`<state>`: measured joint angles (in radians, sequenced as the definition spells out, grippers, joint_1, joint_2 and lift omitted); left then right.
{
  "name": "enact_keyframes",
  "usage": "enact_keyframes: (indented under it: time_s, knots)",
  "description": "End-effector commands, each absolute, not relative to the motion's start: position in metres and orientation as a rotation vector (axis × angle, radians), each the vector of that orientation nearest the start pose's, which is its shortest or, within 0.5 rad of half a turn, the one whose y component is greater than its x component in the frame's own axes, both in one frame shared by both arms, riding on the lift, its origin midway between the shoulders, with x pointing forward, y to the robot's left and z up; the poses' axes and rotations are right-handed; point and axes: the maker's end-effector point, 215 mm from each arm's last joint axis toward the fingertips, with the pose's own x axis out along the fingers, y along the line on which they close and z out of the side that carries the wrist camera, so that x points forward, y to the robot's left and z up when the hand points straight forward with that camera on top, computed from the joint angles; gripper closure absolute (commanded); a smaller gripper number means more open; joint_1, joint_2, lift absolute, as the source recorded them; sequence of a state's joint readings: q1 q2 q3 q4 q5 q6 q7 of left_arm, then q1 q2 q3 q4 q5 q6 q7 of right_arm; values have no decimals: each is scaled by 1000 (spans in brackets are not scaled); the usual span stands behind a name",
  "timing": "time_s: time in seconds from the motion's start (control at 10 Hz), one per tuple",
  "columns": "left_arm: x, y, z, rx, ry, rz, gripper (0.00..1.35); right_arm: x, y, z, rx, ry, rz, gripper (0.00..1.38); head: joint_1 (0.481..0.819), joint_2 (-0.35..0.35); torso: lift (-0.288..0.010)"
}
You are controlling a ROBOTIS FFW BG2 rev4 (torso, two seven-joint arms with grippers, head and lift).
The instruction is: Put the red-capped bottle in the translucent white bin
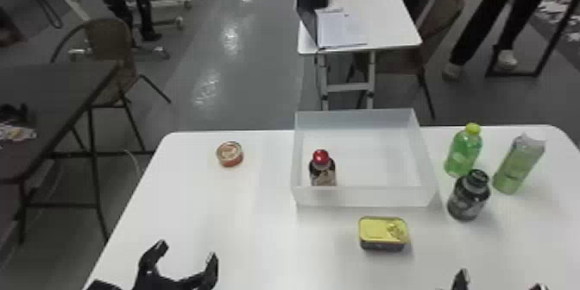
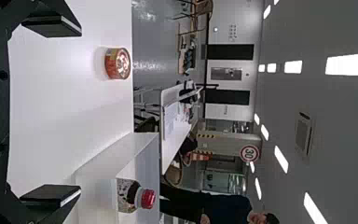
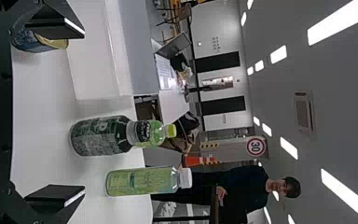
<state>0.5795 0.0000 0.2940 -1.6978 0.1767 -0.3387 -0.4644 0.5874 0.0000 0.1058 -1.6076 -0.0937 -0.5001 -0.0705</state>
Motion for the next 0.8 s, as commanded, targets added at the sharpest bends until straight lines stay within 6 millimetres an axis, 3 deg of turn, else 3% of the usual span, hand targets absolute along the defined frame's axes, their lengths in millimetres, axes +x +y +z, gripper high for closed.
enact_keyframes:
  time_s: [0.0, 0.7]
  knots:
    - [370, 300, -437, -57, 67, -154, 116, 363, -197, -457, 135, 60, -28, 122, 695, 180, -17]
    - [372, 289, -442, -103, 61, -161, 116, 363, -197, -457, 135, 60, -28, 124, 695, 146, -17]
